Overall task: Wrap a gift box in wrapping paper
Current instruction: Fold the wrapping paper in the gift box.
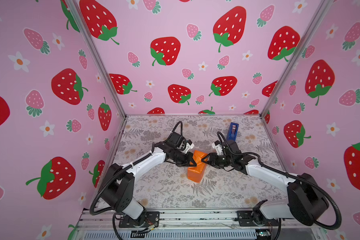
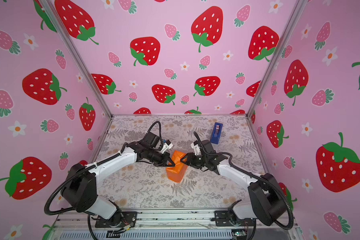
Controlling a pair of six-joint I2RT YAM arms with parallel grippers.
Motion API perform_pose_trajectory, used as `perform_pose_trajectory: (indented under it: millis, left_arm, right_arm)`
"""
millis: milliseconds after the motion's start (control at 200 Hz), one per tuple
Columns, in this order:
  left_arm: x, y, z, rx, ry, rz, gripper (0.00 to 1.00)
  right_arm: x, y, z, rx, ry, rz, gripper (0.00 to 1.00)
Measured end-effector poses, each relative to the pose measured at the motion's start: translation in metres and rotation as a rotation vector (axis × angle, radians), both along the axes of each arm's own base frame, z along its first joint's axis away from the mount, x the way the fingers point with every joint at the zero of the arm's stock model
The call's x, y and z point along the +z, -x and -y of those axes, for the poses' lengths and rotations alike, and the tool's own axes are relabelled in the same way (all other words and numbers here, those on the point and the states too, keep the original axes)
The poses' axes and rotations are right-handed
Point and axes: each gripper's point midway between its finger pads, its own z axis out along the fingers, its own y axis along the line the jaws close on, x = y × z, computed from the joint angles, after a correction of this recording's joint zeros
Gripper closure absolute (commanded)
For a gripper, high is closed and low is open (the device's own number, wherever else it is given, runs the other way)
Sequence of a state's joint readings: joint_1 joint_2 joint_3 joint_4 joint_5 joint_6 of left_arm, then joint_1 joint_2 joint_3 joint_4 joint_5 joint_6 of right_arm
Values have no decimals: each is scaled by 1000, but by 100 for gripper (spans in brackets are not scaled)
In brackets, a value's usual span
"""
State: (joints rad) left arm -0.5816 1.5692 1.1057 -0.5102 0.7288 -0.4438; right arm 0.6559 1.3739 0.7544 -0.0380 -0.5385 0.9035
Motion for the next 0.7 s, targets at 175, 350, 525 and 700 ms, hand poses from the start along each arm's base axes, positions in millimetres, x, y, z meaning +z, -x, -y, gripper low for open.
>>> perform_pose_trajectory:
  millis: [175,350,525,700]
  left_arm:
    - [-2,0,1,-13,-26,-10,93]
    - [-2,0,1,-20,-28,-4,93]
    - [2,-1,2,-13,-25,-2,91]
    - [10,-8,3,15,-32,11,90]
  right_arm:
    - [0,0,0,-1,2,1,46]
    - [-1,0,1,2,6,6,46]
    - [-1,0,1,3,6,9,47]
    - [0,-1,0,3,5,11,48]
